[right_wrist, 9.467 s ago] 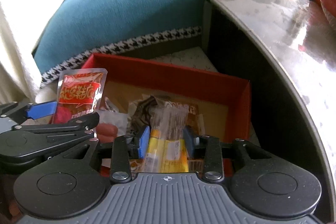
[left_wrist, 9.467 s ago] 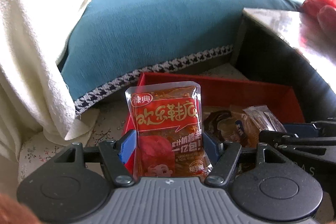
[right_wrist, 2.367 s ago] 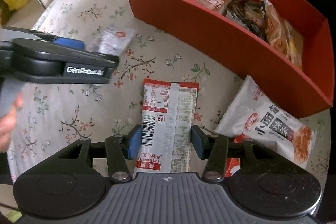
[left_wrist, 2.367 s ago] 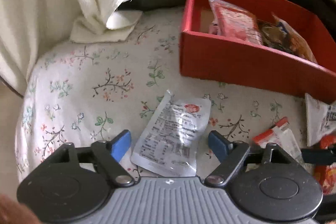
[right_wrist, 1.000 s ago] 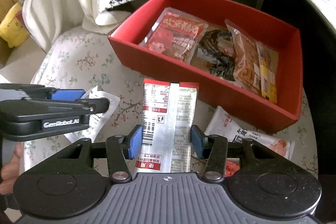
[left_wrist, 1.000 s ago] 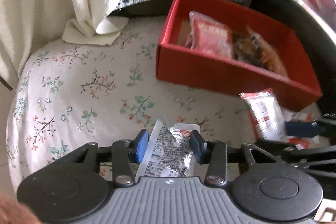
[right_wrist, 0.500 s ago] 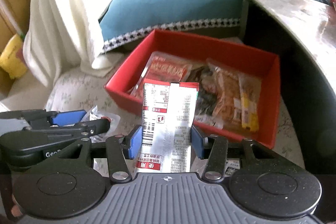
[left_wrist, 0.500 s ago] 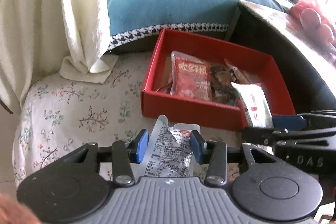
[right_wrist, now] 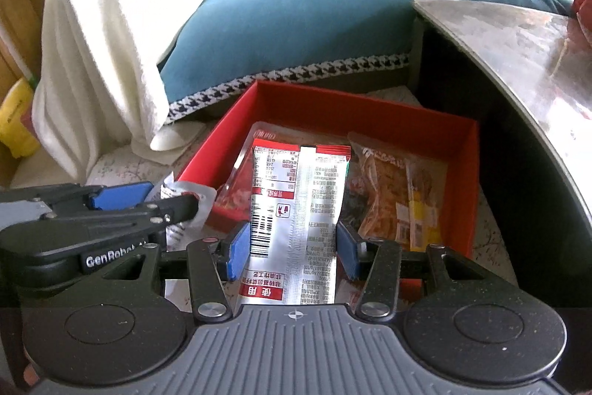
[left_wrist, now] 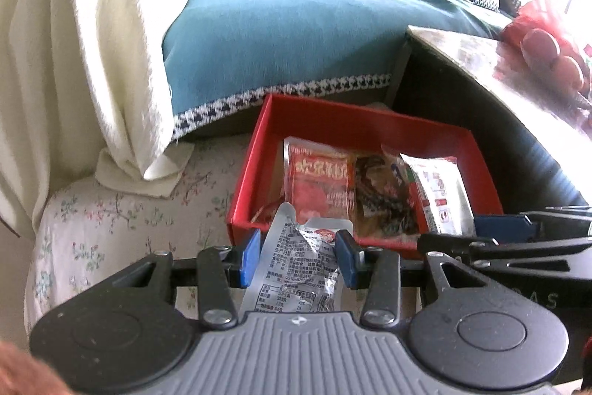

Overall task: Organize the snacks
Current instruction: 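Carry clear sachet with left gripper while right gripper carries wrapper over red box, then open left gripper over red box while right gripper releases wrapper into it, then move left gripper to red Trolli bag while right gripper approaches white spicy-strip bag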

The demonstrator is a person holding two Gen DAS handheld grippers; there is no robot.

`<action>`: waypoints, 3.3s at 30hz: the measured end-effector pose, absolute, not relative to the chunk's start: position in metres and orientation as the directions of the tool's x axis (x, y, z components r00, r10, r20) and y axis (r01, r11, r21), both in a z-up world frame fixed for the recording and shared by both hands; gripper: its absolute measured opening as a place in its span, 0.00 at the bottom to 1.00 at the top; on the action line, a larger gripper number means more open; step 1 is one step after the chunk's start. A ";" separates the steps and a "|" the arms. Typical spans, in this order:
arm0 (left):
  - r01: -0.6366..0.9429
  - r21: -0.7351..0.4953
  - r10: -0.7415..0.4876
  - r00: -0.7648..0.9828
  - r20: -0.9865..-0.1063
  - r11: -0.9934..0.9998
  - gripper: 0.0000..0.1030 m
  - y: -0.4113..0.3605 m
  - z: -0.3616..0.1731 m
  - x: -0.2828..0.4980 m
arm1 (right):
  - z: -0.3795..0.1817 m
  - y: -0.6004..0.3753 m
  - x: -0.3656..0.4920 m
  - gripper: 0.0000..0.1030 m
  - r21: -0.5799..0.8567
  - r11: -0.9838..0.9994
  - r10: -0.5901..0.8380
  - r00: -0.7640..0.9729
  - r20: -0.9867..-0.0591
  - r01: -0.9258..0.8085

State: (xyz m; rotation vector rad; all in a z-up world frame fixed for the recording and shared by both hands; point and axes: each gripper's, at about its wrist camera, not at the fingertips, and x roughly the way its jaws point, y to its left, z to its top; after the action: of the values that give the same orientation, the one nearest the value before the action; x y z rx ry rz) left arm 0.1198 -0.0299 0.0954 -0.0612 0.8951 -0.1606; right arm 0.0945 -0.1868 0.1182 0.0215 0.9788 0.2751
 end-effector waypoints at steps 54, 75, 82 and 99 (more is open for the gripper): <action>0.096 -0.123 -0.156 0.588 -0.794 0.988 0.42 -0.048 0.074 0.206 | 0.115 -0.231 0.123 0.71 0.126 0.987 0.162 0.559 -0.813 -0.103; 0.439 -0.223 -0.418 0.420 -0.806 0.871 0.44 -0.111 0.079 0.115 | 0.042 -0.264 0.069 0.75 0.107 0.989 0.138 0.391 -0.910 -0.100; 0.382 -0.287 -0.427 0.355 -0.832 0.878 0.44 -0.100 0.063 0.107 | 0.024 -0.249 0.074 0.85 0.180 0.968 0.225 0.274 -0.935 -0.177; 0.359 -0.318 -0.432 0.303 -0.850 0.878 0.47 -0.088 0.048 0.021 | 0.064 -0.283 0.036 0.85 0.247 0.955 0.290 0.341 -0.894 -0.163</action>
State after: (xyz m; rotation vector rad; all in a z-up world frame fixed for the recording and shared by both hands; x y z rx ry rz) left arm 0.0210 -0.0883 0.0480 -0.0724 1.1489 -0.5244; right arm 0.0357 -0.2833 0.0640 0.1214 1.1880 0.2953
